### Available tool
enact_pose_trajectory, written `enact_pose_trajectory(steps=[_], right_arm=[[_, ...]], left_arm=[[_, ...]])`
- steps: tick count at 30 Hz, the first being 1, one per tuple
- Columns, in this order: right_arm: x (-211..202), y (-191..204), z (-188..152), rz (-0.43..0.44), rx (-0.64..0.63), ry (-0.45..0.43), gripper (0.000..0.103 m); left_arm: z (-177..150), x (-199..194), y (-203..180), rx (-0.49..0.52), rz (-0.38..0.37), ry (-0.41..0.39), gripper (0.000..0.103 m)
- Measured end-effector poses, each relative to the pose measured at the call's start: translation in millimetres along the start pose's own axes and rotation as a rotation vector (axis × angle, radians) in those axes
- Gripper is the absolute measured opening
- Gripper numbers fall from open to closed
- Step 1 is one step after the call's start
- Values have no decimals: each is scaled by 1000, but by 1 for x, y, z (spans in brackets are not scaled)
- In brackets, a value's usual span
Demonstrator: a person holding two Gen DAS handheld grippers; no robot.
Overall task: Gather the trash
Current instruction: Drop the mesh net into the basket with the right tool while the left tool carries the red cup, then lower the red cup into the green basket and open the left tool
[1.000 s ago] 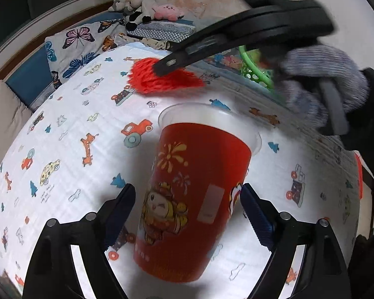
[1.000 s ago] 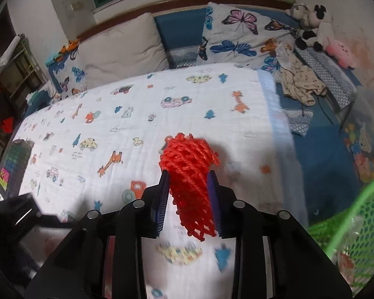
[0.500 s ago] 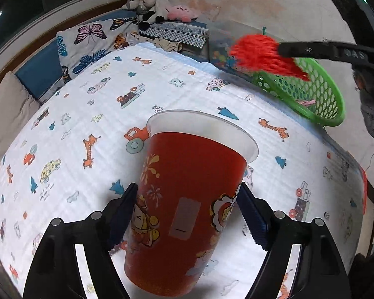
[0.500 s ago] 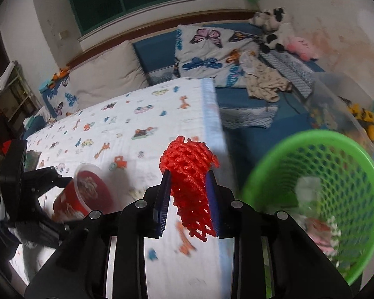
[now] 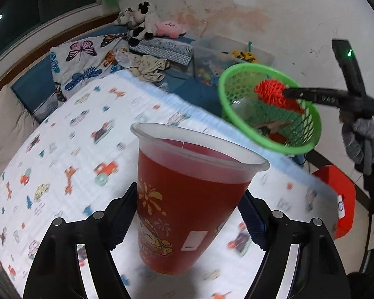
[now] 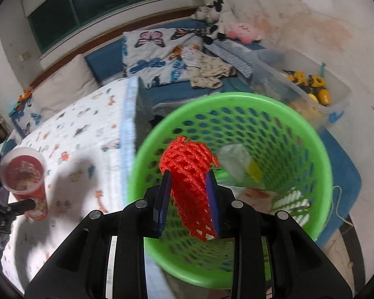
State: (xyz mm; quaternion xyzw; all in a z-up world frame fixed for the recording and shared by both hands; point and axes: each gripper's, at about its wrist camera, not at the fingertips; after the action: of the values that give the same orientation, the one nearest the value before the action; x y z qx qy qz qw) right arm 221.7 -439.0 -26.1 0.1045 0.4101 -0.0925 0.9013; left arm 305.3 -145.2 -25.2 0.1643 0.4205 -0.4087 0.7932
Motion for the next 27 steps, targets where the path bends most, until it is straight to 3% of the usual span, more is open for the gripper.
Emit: enact_pose_trajectory(steps=[4, 11, 14, 19, 27], right_arm=[[2, -17, -4, -4, 22, 5, 30], [-3, -43, -9, 1, 61, -13, 45], [-10, -54, -11, 10, 74, -26, 45], [-26, -66, -13, 17, 86, -56, 53], [-46, -77, -20, 31, 78, -96, 56]], left_arm=[[21, 8, -23, 10, -10, -8, 74], [59, 26, -58, 13, -40, -20, 74], [74, 38, -71, 12, -43, -15, 74], [96, 61, -94, 6, -56, 7, 74], [119, 108, -126, 5, -42, 78, 74]])
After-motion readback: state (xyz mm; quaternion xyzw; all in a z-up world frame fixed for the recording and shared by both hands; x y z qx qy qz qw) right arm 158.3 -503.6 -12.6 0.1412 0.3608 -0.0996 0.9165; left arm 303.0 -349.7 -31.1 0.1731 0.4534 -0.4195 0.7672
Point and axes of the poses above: each gripper's, at about its wrist camera, not at the fingertips, and x roughly the way its jaws point, y to its left, z to its top, and after that the axes turned 2 degrees about -z, right-handed
